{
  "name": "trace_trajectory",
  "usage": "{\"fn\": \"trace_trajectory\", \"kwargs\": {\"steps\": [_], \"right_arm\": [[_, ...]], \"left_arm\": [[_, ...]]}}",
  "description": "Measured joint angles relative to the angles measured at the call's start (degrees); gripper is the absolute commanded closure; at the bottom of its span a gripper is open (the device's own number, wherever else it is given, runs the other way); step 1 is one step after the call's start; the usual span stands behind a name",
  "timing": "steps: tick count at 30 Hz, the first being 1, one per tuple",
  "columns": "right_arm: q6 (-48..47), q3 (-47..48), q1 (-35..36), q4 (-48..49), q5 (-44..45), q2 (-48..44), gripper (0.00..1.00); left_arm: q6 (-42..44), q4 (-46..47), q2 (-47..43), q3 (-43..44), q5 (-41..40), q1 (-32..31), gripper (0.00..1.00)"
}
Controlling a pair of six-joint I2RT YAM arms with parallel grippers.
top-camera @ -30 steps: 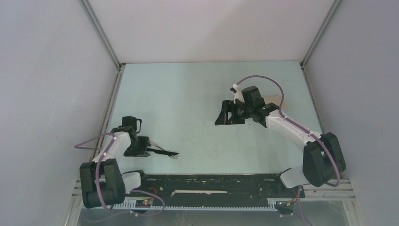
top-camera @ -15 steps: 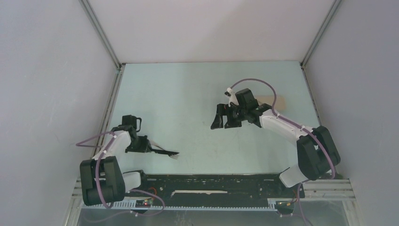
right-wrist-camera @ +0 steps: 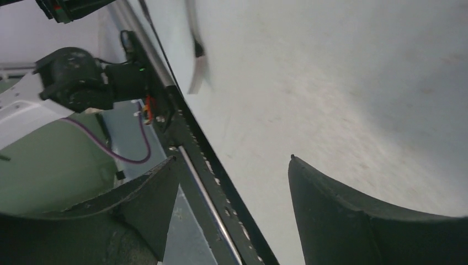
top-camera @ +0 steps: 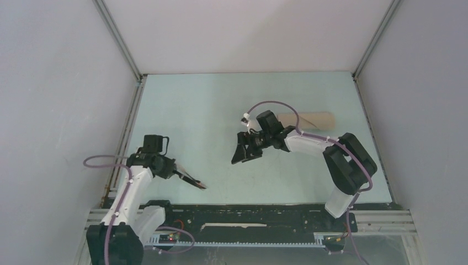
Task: Fold the napkin into a case and place the utensils inside
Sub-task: Pick up the knife from the corner of the board, then pass from the left arm to the right
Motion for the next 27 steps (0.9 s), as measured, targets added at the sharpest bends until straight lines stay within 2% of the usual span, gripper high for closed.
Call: {"fn": "trace_trajectory", "kwargs": {"steps": [5,10,15,19,27], "right_arm": [[5.2,2.0,3.5,9.3,-5.5,3.8,0.31],[7.0,2.9,4.8,12.3,-8.1,5.5,0.27],[5.3,2.8,4.9,11.8,-7.1,4.8,0.29],[6.8,0.2,4.1,15.0,-5.5,2.3,0.37],[14.8,-6.6,3.9,25.4,-3.9,1.4,0.59]], "left_arm": [[3.7,-2.8,3.7,11.2,-0.8,-13.7,1.0],[12.0,-2.5,16.8,29.6,-3.1,-26.0,1.0],[18.0,-2.2,27.0,39.3,-3.9,-35.0,1.0],[21.1,-2.9,33.1,44.3,-4.6,-39.5,1.0],[23.4,-4.2,37.6,50.0,-5.7,-43.3,1.0]]}}
